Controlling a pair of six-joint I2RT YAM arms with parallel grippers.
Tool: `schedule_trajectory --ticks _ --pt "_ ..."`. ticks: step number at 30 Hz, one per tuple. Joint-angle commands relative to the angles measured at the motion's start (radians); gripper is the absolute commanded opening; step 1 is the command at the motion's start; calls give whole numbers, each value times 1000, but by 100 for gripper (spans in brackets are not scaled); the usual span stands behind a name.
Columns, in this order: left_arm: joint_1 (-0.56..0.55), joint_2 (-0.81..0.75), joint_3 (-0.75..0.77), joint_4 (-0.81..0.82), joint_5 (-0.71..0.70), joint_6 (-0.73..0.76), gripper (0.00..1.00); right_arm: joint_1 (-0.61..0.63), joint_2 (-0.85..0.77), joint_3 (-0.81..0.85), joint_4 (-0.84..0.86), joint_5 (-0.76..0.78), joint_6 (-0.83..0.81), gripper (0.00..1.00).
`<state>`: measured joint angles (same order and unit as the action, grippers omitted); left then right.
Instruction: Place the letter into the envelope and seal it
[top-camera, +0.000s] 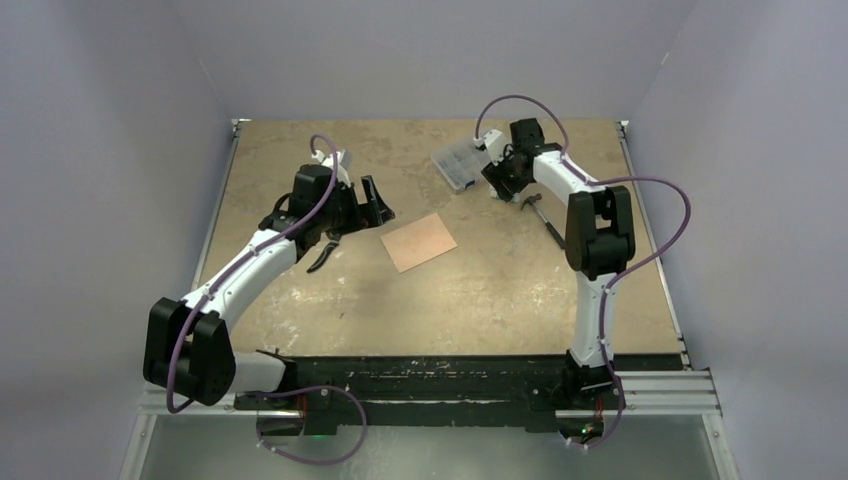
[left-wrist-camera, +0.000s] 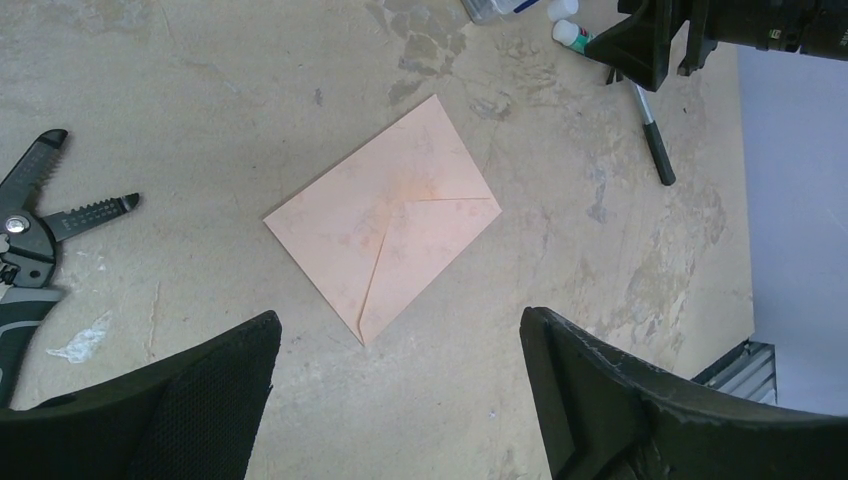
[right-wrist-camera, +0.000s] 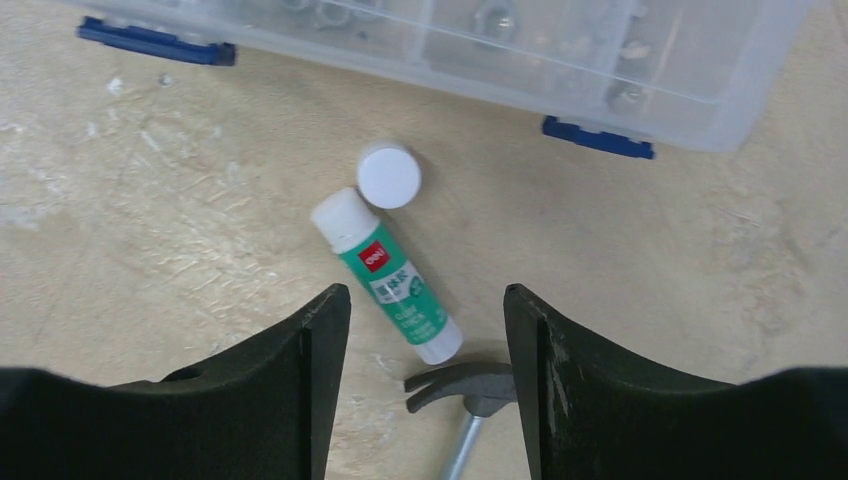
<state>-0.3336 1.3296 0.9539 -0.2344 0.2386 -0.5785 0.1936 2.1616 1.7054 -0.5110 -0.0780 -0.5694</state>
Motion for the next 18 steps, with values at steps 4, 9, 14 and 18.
schedule_trajectory --ticks 4,9,14,18 --pt "15 1 26 8 22 25 88 2 0 -13 -30 -82 -27 60" --pt "16 -1 24 7 32 29 88 -9 4 -32 -46 -86 -31 56" --pt "16 -13 16 14 36 24 88 -23 -8 -48 -81 -108 -40 44" --pt "16 -25 7 29 38 14 88 -23 10 -64 -59 -18 -26 17"
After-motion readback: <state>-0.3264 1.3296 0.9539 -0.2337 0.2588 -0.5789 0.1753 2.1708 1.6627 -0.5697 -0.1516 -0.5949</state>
